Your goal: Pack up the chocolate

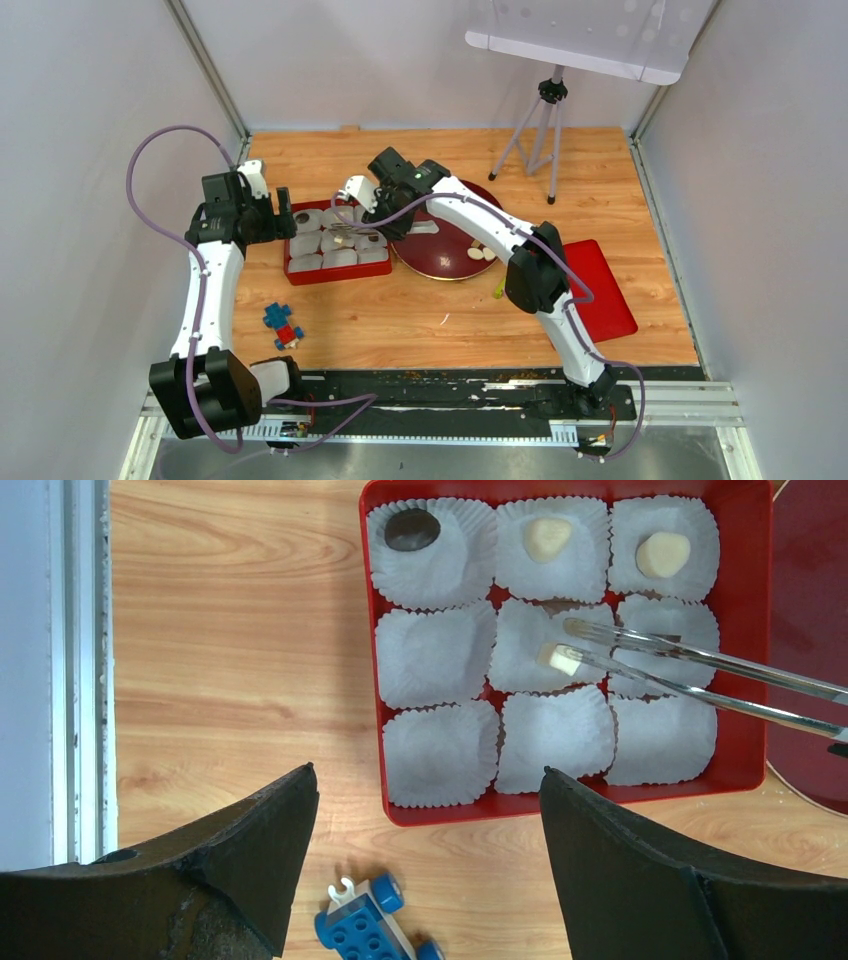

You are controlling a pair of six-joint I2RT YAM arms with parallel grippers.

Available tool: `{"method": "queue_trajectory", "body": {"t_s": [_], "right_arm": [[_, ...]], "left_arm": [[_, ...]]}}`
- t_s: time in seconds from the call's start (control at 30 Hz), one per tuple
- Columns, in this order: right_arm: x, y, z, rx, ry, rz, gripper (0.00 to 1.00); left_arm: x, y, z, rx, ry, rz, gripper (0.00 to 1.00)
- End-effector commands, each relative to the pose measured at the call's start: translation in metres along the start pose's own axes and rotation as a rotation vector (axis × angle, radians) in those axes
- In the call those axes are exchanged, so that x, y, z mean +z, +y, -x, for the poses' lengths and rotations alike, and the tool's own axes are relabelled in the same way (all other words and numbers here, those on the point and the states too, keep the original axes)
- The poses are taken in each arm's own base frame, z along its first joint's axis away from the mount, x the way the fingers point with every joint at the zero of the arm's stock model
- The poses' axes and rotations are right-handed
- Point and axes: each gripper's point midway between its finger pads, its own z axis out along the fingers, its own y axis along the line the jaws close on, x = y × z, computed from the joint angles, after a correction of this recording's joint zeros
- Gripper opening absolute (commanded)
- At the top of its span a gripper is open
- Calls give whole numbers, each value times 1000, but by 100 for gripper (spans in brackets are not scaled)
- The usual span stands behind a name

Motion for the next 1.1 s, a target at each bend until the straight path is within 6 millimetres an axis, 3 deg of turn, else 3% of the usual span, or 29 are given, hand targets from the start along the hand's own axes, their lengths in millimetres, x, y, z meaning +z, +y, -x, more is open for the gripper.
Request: {"method": "queue_trajectory", "body": {"t_s": [0.0,0.43,0.7,0.77,1.07], "right_arm": [[7,-13,4,-26,-10,-61,32],[3,-35,4,-26,-1,-141,31],[-16,-39,21,-37,-49,-157,31],[-17,-37,21,-36,-48,-152,31],[-43,-37,40,-47,-116,-169,31]], "left_arm": [[-1,-1,8,-12,-37,-8,89],[0,-1,9,-14,-38,-14,90],[3,-2,8,-20,-35,-18,91],[3,-2,7,-20,-33,-20,99],[5,-5,11,-27,-36,-37,100]]}}
